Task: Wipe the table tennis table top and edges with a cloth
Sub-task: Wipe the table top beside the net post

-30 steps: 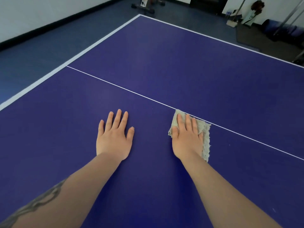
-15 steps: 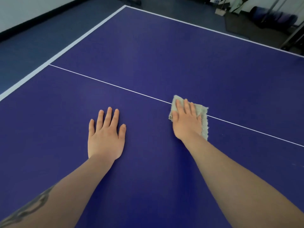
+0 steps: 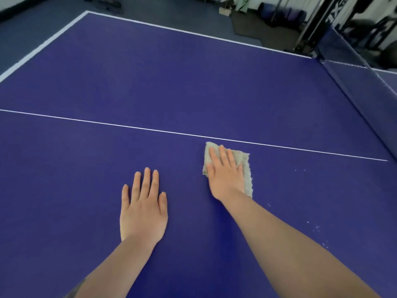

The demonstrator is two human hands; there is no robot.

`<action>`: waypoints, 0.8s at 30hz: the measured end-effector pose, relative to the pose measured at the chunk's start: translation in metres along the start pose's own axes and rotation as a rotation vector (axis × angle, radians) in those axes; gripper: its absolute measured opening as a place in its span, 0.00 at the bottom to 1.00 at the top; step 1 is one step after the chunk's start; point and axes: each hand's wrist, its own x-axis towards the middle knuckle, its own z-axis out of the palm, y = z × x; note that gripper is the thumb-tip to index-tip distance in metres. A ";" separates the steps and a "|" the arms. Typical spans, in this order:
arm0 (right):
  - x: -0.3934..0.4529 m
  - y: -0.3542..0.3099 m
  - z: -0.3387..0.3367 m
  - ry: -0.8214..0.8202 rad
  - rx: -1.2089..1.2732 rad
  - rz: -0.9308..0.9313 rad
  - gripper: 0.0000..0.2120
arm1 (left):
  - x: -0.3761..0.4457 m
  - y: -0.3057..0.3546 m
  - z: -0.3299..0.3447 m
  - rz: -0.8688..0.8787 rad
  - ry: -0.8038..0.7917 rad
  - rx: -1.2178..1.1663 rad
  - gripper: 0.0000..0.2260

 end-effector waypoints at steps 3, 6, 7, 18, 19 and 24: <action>-0.029 0.051 -0.002 0.043 0.037 0.237 0.25 | -0.015 0.027 0.013 0.079 -0.011 0.021 0.27; -0.072 0.040 0.013 0.070 0.026 0.220 0.25 | -0.018 0.038 0.018 0.095 -0.005 0.015 0.27; -0.080 0.029 0.016 0.061 0.015 0.144 0.26 | -0.017 0.039 0.019 0.097 0.013 0.009 0.25; -0.111 0.141 0.001 0.075 0.092 0.349 0.25 | -0.044 0.054 0.016 0.119 -0.047 0.019 0.27; -0.132 0.147 0.004 0.078 0.092 0.389 0.25 | -0.052 0.062 0.018 0.133 -0.053 0.022 0.28; -0.187 0.107 0.021 0.042 0.049 0.202 0.27 | -0.093 0.119 0.035 0.256 -0.065 -0.001 0.27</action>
